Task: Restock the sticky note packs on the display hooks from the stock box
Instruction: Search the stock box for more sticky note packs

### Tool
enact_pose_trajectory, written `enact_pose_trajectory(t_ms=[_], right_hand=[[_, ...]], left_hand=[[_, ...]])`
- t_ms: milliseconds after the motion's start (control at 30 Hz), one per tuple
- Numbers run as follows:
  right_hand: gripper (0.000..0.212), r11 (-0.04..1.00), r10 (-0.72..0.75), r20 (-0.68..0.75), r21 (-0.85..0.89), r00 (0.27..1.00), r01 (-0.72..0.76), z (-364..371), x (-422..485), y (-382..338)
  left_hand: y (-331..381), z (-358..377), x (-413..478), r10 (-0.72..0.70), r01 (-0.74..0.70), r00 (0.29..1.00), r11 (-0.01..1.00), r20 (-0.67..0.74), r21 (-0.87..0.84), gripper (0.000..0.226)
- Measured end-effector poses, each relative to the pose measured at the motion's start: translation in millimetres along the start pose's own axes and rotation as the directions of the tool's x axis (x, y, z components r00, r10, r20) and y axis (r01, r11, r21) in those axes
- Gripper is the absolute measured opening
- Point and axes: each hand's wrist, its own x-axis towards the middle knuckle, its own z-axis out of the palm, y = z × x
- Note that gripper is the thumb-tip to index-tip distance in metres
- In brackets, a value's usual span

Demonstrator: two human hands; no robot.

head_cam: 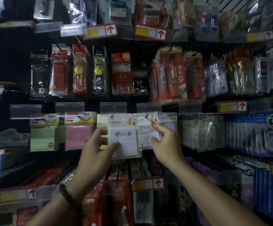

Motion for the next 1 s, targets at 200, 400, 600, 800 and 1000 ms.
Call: enact_pose_trajectory(t_ms=[200,400,600,800,1000], right_hand=[[0.067,0.943,-0.01,-0.034,-0.333,0.999,-0.002,-1,1,-4],[0.037,0.99,-0.125,-0.08,0.054,0.989,0.13,-12,-25,-4],[0.08,0.928,-0.033,0.045,0.373,0.998,0.014,-11,-42,2],[0.059,0.9,0.02,-0.028,0.437,0.999,-0.006,-16,-23,1],[0.056,0.942,0.007,-0.096,0.336,0.995,0.026,-15,-12,6]], left_hand=[[-7,5,-4,-0.067,0.067,0.997,0.998,0.029,0.015,0.017],[-6,15,-3,-0.102,0.101,0.99,0.995,0.102,0.02,0.018],[2,35,9,-0.076,0.072,0.991,0.997,0.114,0.042,0.026],[-7,47,28,0.226,-0.224,0.973,0.901,0.04,0.371,0.068],[-5,52,37,0.408,-0.415,0.9,0.684,0.156,0.6,0.064]])
